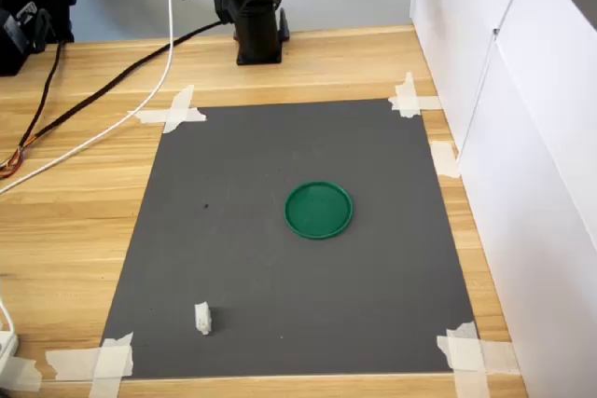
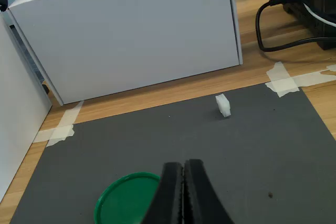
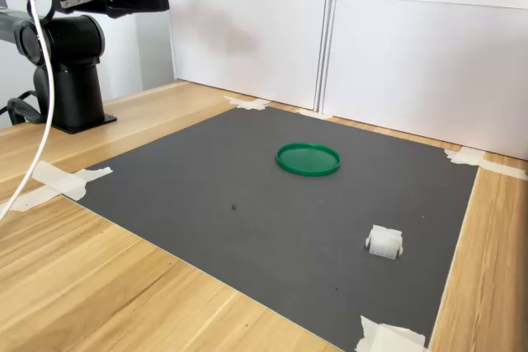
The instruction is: Grasp a white terminal and put it in the green lid.
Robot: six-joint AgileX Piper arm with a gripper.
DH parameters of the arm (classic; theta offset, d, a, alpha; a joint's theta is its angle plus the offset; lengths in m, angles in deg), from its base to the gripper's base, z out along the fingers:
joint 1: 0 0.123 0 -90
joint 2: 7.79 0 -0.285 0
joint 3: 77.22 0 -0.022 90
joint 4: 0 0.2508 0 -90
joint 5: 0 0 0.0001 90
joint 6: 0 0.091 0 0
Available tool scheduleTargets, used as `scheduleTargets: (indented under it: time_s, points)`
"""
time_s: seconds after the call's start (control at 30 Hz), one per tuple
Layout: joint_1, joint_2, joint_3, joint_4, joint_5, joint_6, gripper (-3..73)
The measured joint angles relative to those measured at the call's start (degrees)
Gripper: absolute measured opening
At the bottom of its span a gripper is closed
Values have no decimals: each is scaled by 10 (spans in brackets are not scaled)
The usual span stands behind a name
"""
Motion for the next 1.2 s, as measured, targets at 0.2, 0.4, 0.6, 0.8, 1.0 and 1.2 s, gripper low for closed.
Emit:
scheduleTargets:
  time_s: [0.2, 0.4, 0.6, 0.8, 1.0, 1.2]
  points:
    - [0, 0, 0, 0, 0, 0, -21]
    - [0, 20, 0, 0, 0, 0, -21]
    - [0, 36, 0, 0, 0, 0, -21]
    - [0, 71, 0, 0, 0, 0, -21]
    - [0, 121, -19, 0, 1, 0, -21]
    - [0, 182, -77, 0, 1, -1, -21]
